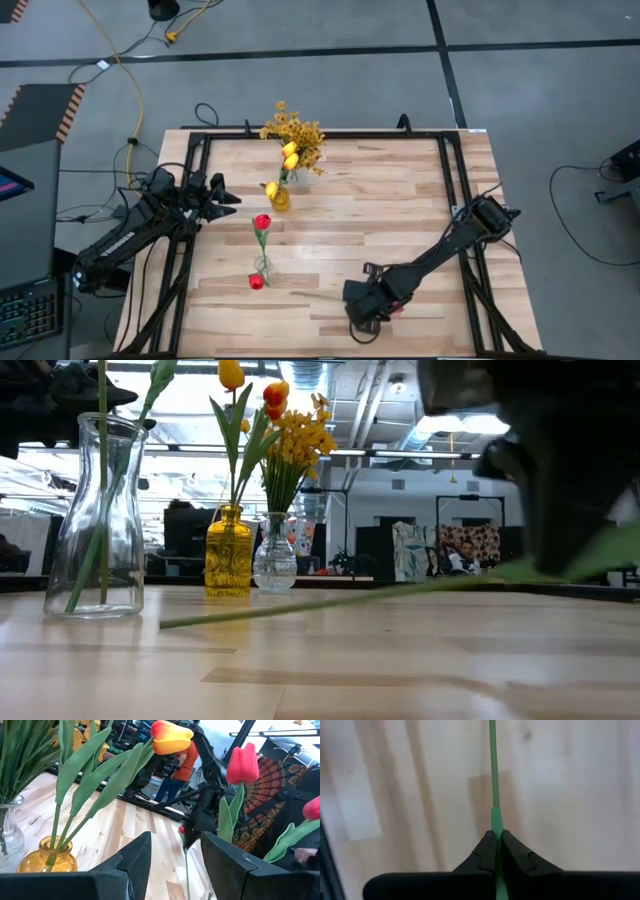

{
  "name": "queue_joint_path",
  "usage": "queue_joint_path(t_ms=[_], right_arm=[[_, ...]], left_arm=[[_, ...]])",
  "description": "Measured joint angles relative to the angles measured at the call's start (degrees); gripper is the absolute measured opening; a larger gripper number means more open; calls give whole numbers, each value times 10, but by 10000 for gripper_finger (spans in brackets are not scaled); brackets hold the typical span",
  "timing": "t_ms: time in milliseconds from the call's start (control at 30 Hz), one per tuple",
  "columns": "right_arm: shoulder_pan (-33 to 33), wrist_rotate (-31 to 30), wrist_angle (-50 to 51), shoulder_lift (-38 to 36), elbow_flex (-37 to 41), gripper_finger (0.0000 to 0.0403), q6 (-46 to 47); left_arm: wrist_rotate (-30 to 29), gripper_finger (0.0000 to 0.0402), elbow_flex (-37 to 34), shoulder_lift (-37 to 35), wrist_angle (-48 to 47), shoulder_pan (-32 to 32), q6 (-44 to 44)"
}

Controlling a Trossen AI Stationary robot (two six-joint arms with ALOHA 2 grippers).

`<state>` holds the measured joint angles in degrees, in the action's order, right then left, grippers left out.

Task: Sort flowers into vase by color
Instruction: Put the red tulip into the bottom transparent vase

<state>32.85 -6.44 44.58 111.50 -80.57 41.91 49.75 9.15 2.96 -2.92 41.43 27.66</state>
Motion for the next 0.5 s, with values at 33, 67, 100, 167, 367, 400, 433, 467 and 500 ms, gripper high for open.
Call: queue_joint_path(t_ms=[33, 67, 100, 167, 367, 400, 433, 467, 500], right_arm=[[-4, -7, 23, 0, -14, 40, -10], [-8, -15, 45, -1, -26, 40, -24], [-12, -22, 69, -2, -41, 40, -38], [-21, -47, 109, -4, -66, 40, -71], [-48, -173, 196, -5, -136, 40, -167], [-52, -196, 202, -5, -147, 40, -187], [-57, -215, 206, -5, -155, 40, -207], [-63, -232, 208, -5, -163, 40, -229], [-68, -247, 209, -5, -169, 40, -251]], left_arm=[[-4, 160, 0, 0, 0, 0, 0], [-7, 160, 0, 0, -1, 0, 0], [-8, 160, 0, 0, 0, 0, 0], [-12, 160, 0, 0, 1, 0, -4], [-35, 160, 0, 0, 12, 0, -21], [-40, 160, 0, 0, 12, 0, -25], [-42, 160, 0, 0, 12, 0, -30], [-47, 160, 0, 0, 12, 0, -33], [-51, 160, 0, 0, 12, 0, -37]])
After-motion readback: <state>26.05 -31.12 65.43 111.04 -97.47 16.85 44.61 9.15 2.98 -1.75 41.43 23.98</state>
